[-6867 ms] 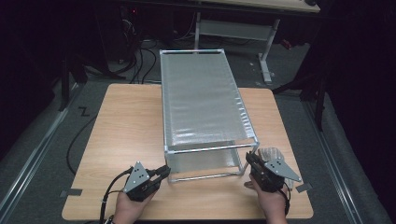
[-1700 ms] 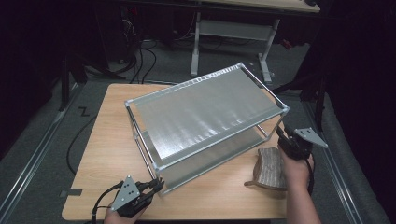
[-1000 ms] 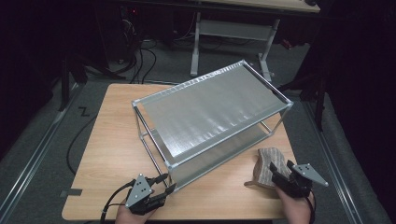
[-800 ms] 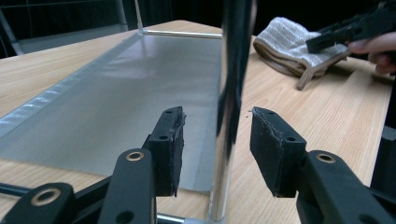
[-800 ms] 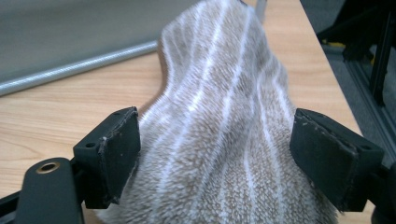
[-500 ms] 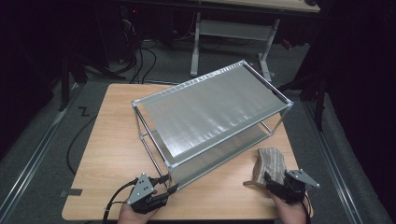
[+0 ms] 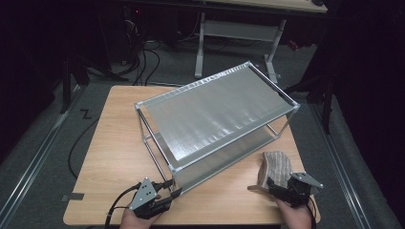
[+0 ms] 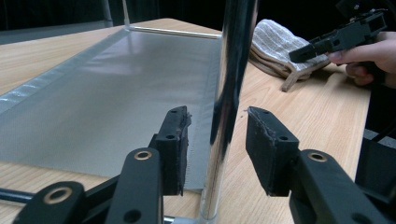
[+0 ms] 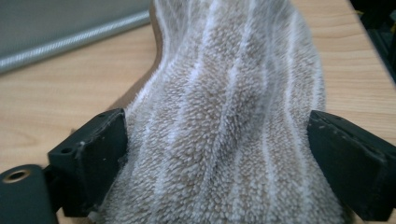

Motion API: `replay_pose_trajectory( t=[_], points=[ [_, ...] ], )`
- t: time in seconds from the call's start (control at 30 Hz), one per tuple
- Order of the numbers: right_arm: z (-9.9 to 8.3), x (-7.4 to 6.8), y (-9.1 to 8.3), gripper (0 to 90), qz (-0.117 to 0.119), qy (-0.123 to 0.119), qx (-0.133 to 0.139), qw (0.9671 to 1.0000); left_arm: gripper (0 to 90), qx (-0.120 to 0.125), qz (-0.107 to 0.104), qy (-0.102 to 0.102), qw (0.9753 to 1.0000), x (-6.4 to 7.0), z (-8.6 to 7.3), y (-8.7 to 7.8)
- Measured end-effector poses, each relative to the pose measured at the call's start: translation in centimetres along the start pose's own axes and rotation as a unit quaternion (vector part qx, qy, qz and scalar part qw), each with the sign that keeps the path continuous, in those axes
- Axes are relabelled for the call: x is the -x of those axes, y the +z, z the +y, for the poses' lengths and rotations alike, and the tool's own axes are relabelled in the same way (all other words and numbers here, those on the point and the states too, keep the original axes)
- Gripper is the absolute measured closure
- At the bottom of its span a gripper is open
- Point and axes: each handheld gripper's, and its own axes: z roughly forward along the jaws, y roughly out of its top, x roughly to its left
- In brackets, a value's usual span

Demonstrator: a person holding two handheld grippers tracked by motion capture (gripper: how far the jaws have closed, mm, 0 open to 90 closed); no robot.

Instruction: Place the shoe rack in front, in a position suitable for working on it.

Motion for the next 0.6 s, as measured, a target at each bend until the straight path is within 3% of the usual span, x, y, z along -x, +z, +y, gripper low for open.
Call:
replay_pose_trajectory(
  t=[0.1,0.17,0.2,0.27,0.33,0.43,0.6],
  points=[
    [-0.1,-0.5,0.1,19.6,-0.003,-0.022,-0.002,0.9997,59.3,0.0,0.0,0.006,1.0,0.2,0.0,0.2],
    [-0.1,-0.6,0.1,31.6,-0.007,-0.032,0.003,0.9995,59.3,-0.004,-0.003,0.003,1.0,0.4,-0.1,0.2],
    [-0.1,-0.7,0.0,42.3,-0.001,-0.042,0.004,0.9991,59.3,-0.004,-0.002,0.005,1.0,0.3,-0.1,0.2],
    [-0.1,-0.8,0.0,46.3,0.002,-0.046,0.004,0.9989,59.4,-0.004,-0.001,0.005,1.0,0.3,0.0,0.1],
    [0.0,-1.2,0.0,58.3,0.012,-0.062,0.001,0.998,59.4,-0.001,0.004,0.006,1.0,0.1,0.0,0.1],
    [-0.1,-1.2,0.2,65.2,0.026,-0.069,0.01,0.9972,58.9,-0.01,0.001,-0.001,0.9999,0.1,-0.2,0.1],
    [0.0,-1.3,0.2,67.4,0.037,-0.071,0.026,0.9964,59.1,-0.008,0.004,-0.004,0.9999,0.1,-0.1,0.0]
  ],
)
